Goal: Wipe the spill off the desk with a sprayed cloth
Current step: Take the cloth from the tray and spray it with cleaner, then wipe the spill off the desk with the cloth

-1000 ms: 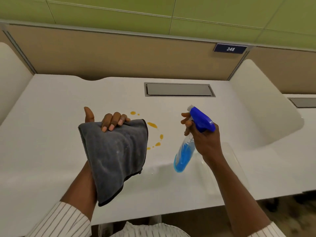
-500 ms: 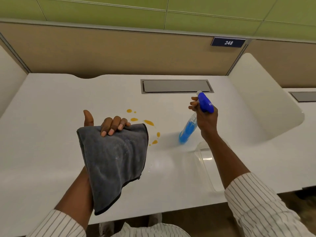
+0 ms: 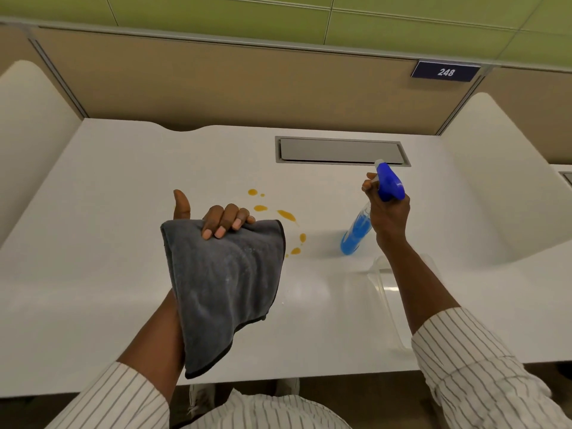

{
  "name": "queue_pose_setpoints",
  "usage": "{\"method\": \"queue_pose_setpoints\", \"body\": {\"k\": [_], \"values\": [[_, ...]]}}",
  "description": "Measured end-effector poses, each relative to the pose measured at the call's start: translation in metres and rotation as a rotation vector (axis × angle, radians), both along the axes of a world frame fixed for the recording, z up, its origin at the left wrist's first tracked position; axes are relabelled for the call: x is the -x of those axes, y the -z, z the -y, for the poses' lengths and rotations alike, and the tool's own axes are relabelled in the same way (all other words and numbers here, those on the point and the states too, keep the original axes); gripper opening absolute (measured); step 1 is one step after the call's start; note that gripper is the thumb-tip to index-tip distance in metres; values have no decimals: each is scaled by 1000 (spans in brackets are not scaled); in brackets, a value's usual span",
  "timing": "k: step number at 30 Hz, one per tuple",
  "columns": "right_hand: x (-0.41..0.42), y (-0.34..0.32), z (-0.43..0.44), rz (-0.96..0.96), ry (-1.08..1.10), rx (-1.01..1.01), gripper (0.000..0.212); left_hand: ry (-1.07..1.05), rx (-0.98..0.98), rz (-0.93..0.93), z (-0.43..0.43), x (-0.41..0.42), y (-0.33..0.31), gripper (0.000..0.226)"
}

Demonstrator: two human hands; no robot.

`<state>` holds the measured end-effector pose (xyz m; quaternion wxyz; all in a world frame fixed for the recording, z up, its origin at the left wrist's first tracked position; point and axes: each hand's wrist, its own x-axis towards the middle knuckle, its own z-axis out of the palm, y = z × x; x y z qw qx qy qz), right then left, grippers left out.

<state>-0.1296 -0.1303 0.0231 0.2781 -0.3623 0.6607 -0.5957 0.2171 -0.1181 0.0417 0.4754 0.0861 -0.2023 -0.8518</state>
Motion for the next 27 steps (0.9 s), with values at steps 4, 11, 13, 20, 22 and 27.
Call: {"method": "queue_pose_setpoints", "body": {"k": [4, 11, 13, 20, 22, 27], "values": [[3, 9, -8, -40, 46, -71, 43, -19, -22, 2, -2, -1, -3, 86], [-41, 1, -60, 15, 358, -137, 103, 4, 25, 14, -4, -9, -1, 87], [-64, 2, -84, 121, 438, -42, 84, 13, 24, 2, -4, -13, 2, 88], [-175, 6, -129, 576, -218, -150, 65, 75, -1, -39, -4, -4, 7, 93], [-199, 5, -131, 679, -345, -289, 56, 97, -18, -64, -7, 2, 11, 92], [-218, 11, -131, 848, -469, -354, 45, 98, -110, -33, -6, -8, 22, 85]]}}
